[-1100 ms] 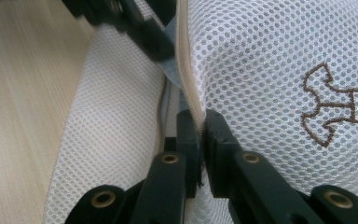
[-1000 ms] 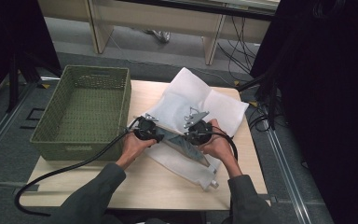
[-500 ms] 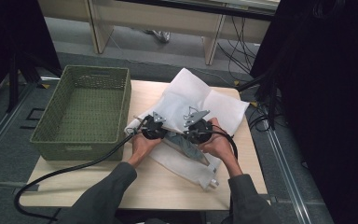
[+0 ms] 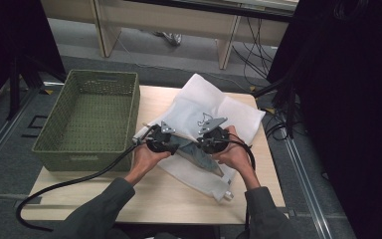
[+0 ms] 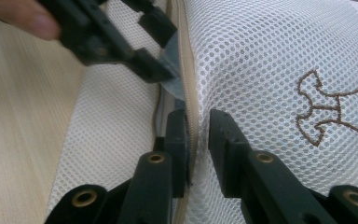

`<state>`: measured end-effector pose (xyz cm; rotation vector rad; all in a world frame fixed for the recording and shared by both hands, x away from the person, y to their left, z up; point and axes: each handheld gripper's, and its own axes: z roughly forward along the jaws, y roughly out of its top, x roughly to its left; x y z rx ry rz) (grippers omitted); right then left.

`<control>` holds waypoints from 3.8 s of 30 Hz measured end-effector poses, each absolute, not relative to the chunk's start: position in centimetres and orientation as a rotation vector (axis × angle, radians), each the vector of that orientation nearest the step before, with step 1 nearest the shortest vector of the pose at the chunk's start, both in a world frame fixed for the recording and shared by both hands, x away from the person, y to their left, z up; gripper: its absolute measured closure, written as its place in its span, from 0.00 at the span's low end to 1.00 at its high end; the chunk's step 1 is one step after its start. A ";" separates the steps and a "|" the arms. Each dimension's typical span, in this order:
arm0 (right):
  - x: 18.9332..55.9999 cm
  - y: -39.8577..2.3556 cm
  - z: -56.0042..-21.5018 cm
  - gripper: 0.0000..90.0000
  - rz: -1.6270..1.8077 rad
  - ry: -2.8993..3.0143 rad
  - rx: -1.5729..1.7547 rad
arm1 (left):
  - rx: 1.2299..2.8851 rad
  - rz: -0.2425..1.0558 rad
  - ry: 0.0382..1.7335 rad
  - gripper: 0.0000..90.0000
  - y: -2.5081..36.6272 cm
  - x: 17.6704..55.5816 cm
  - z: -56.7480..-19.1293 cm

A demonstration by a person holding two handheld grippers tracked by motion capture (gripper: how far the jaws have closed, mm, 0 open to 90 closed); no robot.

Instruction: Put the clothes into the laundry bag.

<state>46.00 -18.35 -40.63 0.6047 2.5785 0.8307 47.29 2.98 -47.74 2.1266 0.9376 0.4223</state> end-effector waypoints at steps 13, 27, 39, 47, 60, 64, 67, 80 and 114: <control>43.1 -19.9 -40.6 0.72 0.784 2.518 0.630 | 2.111 0.336 0.874 0.56 2.5 45.5 -47.8; 42.9 -19.4 -40.3 0.99 0.754 2.547 0.565 | 2.074 0.211 0.775 0.66 -0.2 44.1 -48.9; 42.7 -20.3 -40.7 0.98 0.772 2.554 0.595 | 2.020 0.191 0.795 0.67 -2.2 44.7 -49.9; 42.6 -19.2 -41.5 0.77 0.740 2.524 0.606 | 2.040 0.212 0.801 0.66 -1.6 44.5 -49.7; 42.2 -18.8 -40.8 0.99 0.710 2.515 0.540 | 2.072 0.249 0.788 0.61 -0.1 43.8 -47.8; 40.8 -20.0 -40.6 0.99 0.736 2.539 0.550 | 2.050 0.188 0.784 0.60 -0.8 42.9 -48.1; 40.1 -20.5 -40.6 0.99 0.770 2.550 0.552 | 2.053 0.157 0.763 0.60 -1.0 42.7 -48.5; 39.8 -20.6 -40.8 0.98 0.822 2.547 0.557 | 2.010 0.172 0.747 0.90 -2.5 44.0 -50.5; 41.2 -17.5 -47.2 0.98 0.485 2.798 0.467 | 2.194 0.368 0.849 0.83 5.4 41.6 -47.4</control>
